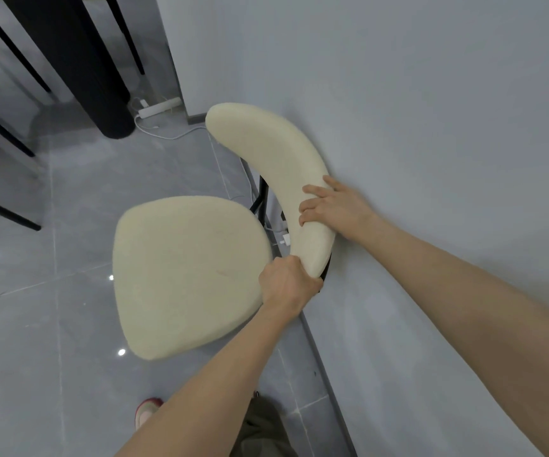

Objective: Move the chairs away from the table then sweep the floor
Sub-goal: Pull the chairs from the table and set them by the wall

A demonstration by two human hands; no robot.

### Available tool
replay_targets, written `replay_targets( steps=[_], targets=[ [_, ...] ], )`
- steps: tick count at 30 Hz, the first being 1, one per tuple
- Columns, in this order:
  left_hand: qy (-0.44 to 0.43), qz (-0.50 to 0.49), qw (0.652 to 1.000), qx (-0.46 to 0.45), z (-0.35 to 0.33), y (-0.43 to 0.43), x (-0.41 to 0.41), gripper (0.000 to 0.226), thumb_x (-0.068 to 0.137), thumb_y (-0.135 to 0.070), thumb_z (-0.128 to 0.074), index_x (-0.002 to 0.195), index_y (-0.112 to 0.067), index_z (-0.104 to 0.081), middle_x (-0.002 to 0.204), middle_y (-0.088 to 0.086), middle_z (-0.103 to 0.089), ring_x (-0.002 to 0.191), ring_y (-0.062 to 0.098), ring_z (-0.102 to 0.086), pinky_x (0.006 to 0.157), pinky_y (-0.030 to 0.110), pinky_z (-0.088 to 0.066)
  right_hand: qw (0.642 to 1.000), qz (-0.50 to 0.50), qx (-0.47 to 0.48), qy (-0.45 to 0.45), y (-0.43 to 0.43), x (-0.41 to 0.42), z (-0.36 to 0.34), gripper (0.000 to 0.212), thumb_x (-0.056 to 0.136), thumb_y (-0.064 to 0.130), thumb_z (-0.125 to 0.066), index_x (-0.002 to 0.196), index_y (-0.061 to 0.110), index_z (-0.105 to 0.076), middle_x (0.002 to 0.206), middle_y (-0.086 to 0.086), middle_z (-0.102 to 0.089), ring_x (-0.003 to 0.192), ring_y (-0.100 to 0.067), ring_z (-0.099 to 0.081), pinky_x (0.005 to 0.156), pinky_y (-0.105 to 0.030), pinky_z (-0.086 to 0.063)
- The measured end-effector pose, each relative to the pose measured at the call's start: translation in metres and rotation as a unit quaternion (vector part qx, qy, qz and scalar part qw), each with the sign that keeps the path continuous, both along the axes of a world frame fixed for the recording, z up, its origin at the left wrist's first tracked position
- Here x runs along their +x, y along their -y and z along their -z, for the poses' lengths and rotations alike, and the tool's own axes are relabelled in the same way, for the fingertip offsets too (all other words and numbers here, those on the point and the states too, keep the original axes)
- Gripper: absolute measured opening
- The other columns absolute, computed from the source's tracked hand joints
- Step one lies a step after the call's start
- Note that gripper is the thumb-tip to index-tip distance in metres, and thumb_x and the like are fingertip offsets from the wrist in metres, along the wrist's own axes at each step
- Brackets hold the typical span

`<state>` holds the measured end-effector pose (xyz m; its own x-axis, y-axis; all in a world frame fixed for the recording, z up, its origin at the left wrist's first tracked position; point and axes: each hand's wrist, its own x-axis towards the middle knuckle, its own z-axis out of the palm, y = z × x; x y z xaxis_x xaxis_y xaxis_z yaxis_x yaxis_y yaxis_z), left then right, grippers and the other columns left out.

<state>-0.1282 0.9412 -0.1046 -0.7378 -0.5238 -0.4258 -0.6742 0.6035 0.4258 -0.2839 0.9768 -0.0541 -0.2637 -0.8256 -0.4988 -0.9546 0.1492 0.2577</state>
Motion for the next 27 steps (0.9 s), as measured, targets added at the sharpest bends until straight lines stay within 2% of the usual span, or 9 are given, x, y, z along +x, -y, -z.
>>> replay_targets(
  steps=[5,8,10,13,16,18,21,27],
  targets=[
    [0.003,0.001,1.000,-0.019,0.003,0.000,0.001,0.040,0.072,-0.047,-0.062,0.094,-0.013,-0.064,0.093,0.007,-0.067,0.086,0.030,-0.062,0.063,0.028,-0.039,1.000,-0.009,-0.025,-0.001,-0.003,-0.002,0.007,0.044,0.099,0.014,-0.039,0.136,0.037,-0.044,0.153,0.010,-0.030,0.149,-0.018,-0.006,0.121,-0.046,-0.001],
    [0.007,0.014,1.000,-0.016,-0.002,0.002,0.004,0.046,0.073,-0.052,-0.062,0.098,-0.014,-0.063,0.095,0.007,-0.068,0.088,0.030,-0.063,0.064,0.028,-0.039,0.999,0.009,-0.031,-0.008,-0.007,0.003,0.011,0.047,0.100,0.011,-0.036,0.142,0.032,-0.038,0.159,0.003,-0.018,0.150,-0.021,-0.001,0.121,-0.044,0.000],
    [0.012,0.036,0.999,0.003,-0.003,0.007,0.009,0.054,0.073,-0.059,-0.060,0.108,-0.017,-0.060,0.099,0.005,-0.068,0.093,0.029,-0.063,0.068,0.030,-0.043,0.999,0.033,-0.032,-0.014,-0.009,0.008,0.014,0.049,0.099,0.010,-0.038,0.145,0.029,-0.034,0.161,0.001,-0.010,0.150,-0.022,0.003,0.121,-0.044,-0.001],
    [0.022,0.085,0.994,0.066,-0.010,0.019,0.024,0.064,0.077,-0.064,-0.057,0.129,-0.028,-0.046,0.111,0.002,-0.066,0.101,0.027,-0.061,0.081,0.034,-0.049,0.995,0.088,-0.037,0.001,-0.008,0.019,0.008,0.048,0.098,0.011,-0.042,0.144,0.026,-0.037,0.161,-0.002,-0.009,0.150,-0.023,0.002,0.120,-0.044,-0.009],
    [0.014,0.112,0.989,0.095,-0.022,0.032,0.043,0.060,0.085,-0.057,-0.054,0.139,-0.035,-0.039,0.125,-0.004,-0.062,0.112,0.024,-0.059,0.090,0.034,-0.047,0.987,0.147,-0.063,0.007,-0.004,0.037,-0.004,0.052,0.092,0.009,-0.051,0.141,0.023,-0.041,0.161,-0.007,-0.007,0.147,-0.026,-0.012,0.115,-0.043,-0.023],
    [-0.007,0.087,0.993,0.082,-0.032,0.045,0.055,0.054,0.091,-0.046,-0.050,0.142,-0.036,-0.037,0.128,-0.007,-0.061,0.117,0.020,-0.056,0.089,0.031,-0.043,0.978,0.181,-0.099,0.026,0.002,0.052,-0.014,0.059,0.088,0.005,-0.053,0.142,0.021,-0.039,0.160,-0.008,-0.008,0.141,-0.026,-0.026,0.109,-0.039,-0.031],
    [-0.024,0.026,0.998,0.059,-0.044,0.073,0.072,0.047,0.093,-0.035,-0.047,0.139,-0.032,-0.042,0.128,-0.006,-0.061,0.120,0.020,-0.054,0.094,0.032,-0.043,0.967,0.212,-0.131,0.057,0.014,0.077,-0.029,0.057,0.088,0.004,-0.050,0.142,0.017,-0.037,0.158,-0.008,-0.017,0.134,-0.027,-0.034,0.103,-0.038,-0.034],
    [-0.006,-0.034,0.999,0.030,-0.059,0.143,0.121,0.044,0.091,-0.032,-0.050,0.135,-0.028,-0.049,0.138,0.003,-0.052,0.126,0.023,-0.049,0.101,0.037,-0.042,0.967,0.162,-0.187,0.057,0.062,0.129,-0.044,0.052,0.088,0.005,-0.048,0.138,0.015,-0.042,0.147,-0.009,-0.037,0.123,-0.029,-0.045,0.090,-0.038,-0.040]
  ],
)
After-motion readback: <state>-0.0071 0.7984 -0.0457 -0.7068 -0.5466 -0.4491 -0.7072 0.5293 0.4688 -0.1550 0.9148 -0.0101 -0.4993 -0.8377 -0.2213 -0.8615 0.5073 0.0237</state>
